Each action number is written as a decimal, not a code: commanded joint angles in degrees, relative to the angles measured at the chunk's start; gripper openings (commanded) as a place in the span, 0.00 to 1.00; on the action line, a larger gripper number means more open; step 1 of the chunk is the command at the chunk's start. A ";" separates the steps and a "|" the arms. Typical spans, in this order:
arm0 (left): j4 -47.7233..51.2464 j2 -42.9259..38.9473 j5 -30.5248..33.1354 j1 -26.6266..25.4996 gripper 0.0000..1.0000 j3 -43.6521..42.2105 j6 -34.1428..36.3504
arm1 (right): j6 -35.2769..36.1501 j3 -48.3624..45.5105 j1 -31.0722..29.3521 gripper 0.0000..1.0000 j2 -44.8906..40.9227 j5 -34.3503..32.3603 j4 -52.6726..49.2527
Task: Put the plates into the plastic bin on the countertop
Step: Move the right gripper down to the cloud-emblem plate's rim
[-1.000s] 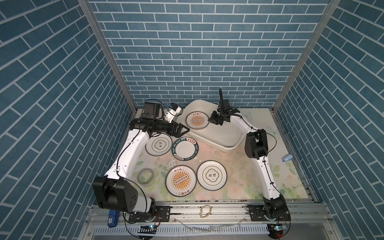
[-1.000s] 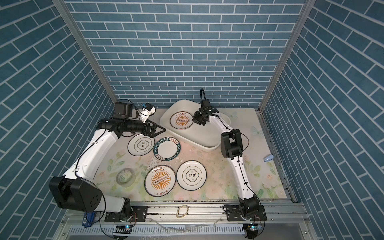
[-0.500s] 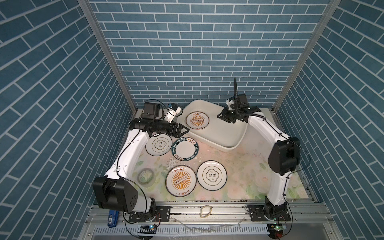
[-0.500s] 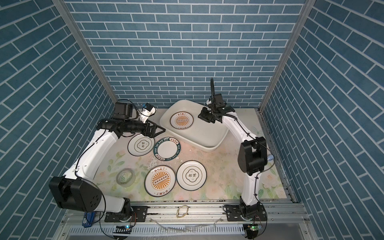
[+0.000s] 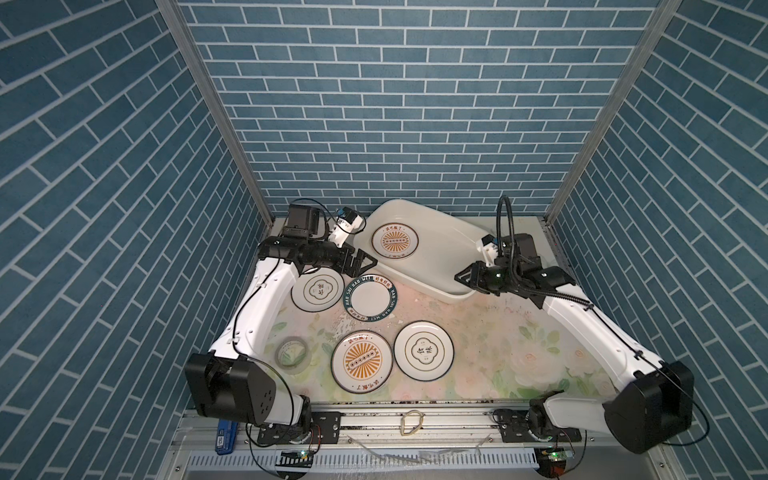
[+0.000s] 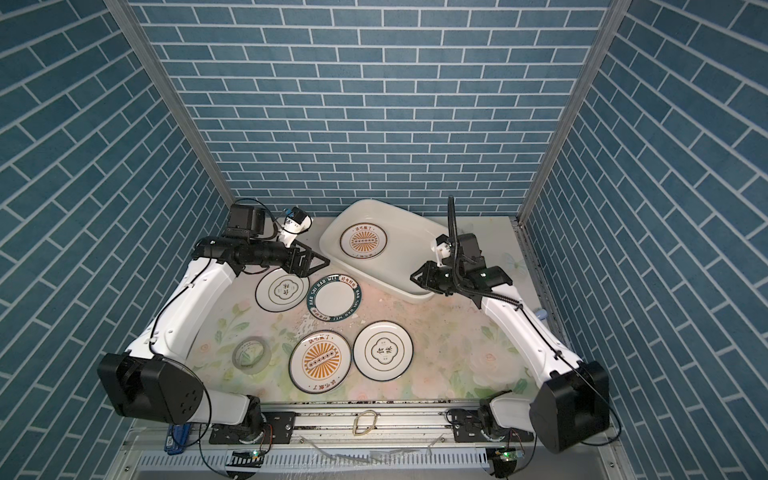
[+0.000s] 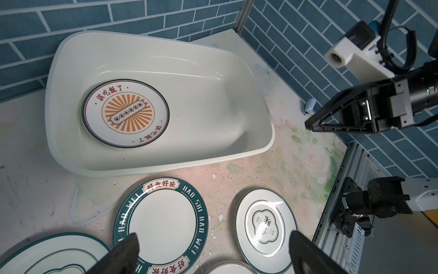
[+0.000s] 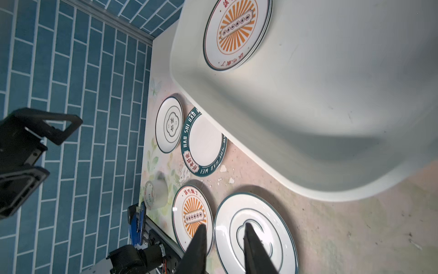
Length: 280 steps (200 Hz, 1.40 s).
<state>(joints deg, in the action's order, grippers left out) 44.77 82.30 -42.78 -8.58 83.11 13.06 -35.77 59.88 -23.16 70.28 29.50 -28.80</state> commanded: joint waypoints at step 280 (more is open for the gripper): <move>-6.51 -3.47 -13.11 -4.32 1.00 -8.89 -9.69 | -18.06 -38.60 -19.98 0.36 -14.85 -13.62 16.05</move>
<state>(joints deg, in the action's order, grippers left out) 38.28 79.68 -54.37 -12.64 74.85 2.35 -51.72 22.26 -42.44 54.24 18.11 -14.87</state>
